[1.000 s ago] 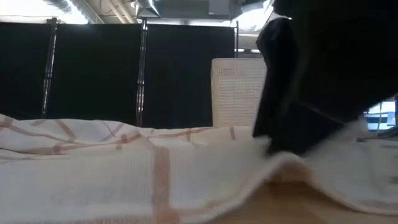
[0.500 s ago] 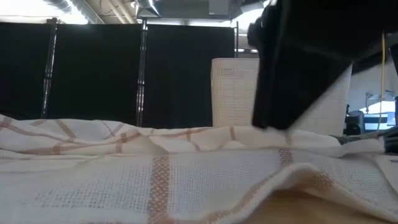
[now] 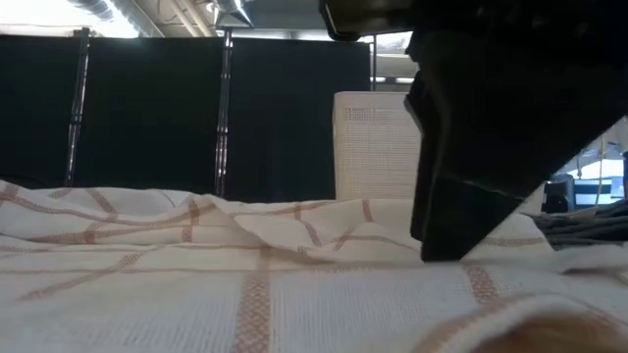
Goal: Fold towel
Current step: Fold the white towel
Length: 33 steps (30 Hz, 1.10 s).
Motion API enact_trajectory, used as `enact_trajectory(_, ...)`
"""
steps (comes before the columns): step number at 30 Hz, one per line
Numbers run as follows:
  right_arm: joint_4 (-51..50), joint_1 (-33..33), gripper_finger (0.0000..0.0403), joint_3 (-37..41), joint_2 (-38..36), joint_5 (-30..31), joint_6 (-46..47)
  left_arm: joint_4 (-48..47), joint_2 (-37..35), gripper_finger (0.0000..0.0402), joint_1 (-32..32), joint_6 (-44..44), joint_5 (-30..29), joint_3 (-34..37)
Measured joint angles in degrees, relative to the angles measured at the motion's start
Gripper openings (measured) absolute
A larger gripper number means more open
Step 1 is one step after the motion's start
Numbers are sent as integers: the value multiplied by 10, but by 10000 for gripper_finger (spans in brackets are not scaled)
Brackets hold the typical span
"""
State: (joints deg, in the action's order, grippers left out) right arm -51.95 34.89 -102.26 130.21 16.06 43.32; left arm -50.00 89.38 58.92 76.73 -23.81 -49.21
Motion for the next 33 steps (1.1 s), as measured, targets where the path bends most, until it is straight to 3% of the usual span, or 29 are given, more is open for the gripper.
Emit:
enact_trajectory(12,-1,0,208,-1,0,-16,-1,-22,1,2,0,-39,0,-43)
enact_trajectory(20,46,0,208,-1,0,-11,5,-87,1,2,0,-1,-1,-65)
enact_trajectory(26,-16,0,208,-1,0,11,27,-79,1,2,5,2,0,-65)
enact_trajectory(33,35,0,170,-1,0,-16,12,-79,1,2,14,5,-8,-65)
